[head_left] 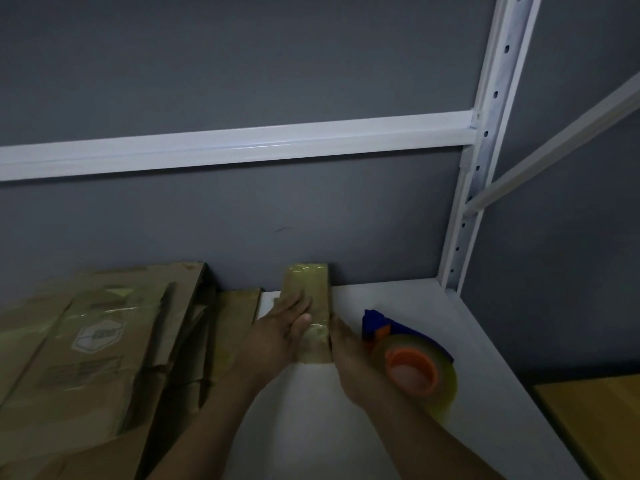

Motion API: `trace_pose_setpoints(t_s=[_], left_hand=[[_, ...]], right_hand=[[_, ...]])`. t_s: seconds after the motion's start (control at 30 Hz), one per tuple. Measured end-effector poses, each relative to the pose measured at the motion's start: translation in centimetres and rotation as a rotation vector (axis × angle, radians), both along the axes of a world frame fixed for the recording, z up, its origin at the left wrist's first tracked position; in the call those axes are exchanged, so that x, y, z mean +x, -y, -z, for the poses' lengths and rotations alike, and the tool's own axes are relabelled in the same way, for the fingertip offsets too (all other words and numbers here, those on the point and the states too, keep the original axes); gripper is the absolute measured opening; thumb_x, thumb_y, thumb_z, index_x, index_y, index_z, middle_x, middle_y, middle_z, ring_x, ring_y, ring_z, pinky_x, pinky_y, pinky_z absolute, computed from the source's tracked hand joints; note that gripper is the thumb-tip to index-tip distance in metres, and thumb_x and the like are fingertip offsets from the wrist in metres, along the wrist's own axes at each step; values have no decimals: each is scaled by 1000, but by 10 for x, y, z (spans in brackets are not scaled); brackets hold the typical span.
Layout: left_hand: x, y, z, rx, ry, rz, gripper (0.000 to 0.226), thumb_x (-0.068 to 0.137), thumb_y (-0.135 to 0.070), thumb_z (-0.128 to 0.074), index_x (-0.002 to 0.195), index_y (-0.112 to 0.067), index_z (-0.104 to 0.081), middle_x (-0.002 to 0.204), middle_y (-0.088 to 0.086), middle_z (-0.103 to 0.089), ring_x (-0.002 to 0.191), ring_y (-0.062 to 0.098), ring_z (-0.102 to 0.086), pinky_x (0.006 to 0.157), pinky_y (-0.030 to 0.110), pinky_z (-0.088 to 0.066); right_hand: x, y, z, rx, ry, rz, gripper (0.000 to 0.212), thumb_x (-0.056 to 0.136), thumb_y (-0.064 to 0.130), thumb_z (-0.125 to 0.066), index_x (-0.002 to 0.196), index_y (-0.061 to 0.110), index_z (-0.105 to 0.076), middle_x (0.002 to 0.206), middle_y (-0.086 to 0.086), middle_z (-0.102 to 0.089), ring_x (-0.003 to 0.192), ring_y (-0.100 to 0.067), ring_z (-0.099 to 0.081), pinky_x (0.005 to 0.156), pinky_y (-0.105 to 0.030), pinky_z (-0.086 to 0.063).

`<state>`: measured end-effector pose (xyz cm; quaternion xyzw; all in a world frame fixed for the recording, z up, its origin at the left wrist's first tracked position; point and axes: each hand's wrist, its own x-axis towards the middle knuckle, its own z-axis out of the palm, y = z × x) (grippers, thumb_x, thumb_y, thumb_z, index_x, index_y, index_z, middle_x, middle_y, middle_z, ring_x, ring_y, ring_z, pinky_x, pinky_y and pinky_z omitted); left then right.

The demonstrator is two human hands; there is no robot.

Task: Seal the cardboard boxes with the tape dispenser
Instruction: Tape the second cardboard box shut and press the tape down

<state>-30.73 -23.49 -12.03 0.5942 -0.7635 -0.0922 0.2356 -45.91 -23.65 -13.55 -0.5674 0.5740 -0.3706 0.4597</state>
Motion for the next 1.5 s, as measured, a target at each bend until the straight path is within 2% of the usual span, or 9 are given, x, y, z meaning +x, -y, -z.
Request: trace_pose_setpoints(t_s=[0.07, 0.17, 0.37, 0.47, 0.53, 0.63, 1.0, 1.23, 1.5], left_hand=[[-1, -2, -2, 0, 6, -13, 50, 102, -42, -33, 150, -28, -31, 157, -14, -23, 141, 3, -29, 103, 10, -26], [3, -1, -3, 5, -79, -20, 42, 101, -43, -38, 140, -29, -43, 133, -16, -51, 110, -1, -55, 76, 3, -34], [36, 10, 6, 131, -439, 120, 48, 83, -76, -40, 106, -43, -65, 120, -34, -58, 115, -8, -54, 95, 15, -42], [53, 12, -4, 421, -585, 293, 25, 98, -30, -54, 116, -35, -70, 143, -21, -46, 130, -3, -45, 98, 19, -45], [62, 14, -11, 495, -519, 381, 54, 95, 5, -49, 118, -40, -67, 146, -22, -39, 133, -6, -38, 102, 20, -43], [61, 17, -13, 476, -465, 380, 63, 89, 10, -59, 118, -46, -65, 145, -26, -36, 133, -6, -38, 104, 24, -43], [30, 14, 13, 14, -351, 162, 51, 75, -4, -80, 103, -41, -60, 125, -36, -45, 106, 2, -59, 83, 19, -51], [38, 13, 7, 237, -527, 204, 35, 78, -44, -74, 110, -33, -67, 137, -24, -50, 124, 0, -50, 100, 28, -48], [29, 18, 3, 59, -365, 115, 30, 76, -22, -80, 105, -18, -73, 119, -26, -55, 110, -8, -54, 93, 14, -47]], right_hand=[[2, 6, 10, -9, 181, 14, 22, 102, 22, -40, 97, 43, -38, 89, 27, -37, 74, 13, -45, 68, 1, -30], [-1, 11, 5, -154, -93, -35, 12, 99, 33, -47, 102, 43, -54, 84, 28, -55, 78, 7, -52, 81, -12, -35], [-40, 32, -9, -495, -608, -417, 49, 99, 22, -51, 145, 27, -37, 155, 14, -10, 146, -13, -8, 116, -26, -12], [-58, 37, -22, -499, -667, -557, 61, 93, 30, -60, 146, 34, -31, 153, 19, -5, 141, -1, 3, 114, -26, -7], [-63, 39, -26, -538, -663, -612, 65, 91, 33, -63, 147, 34, -29, 152, 22, -3, 141, 3, 5, 114, -22, -8], [-61, 43, -22, -580, -775, -655, 72, 91, 43, -59, 150, 33, -20, 153, 25, 0, 140, 8, 10, 111, -15, -5], [-40, 44, 6, -739, -732, -442, 64, 90, 34, -63, 146, 16, -36, 155, 6, -25, 134, 6, -10, 113, -14, -15], [-48, 42, -15, -493, -491, -533, 51, 93, 39, -58, 140, 27, -43, 143, 20, -28, 134, 4, -24, 108, -21, -27], [-15, 35, 9, -823, -593, -259, 32, 84, 34, -60, 96, 5, -66, 112, -16, -61, 104, -28, -56, 86, -19, -39]])
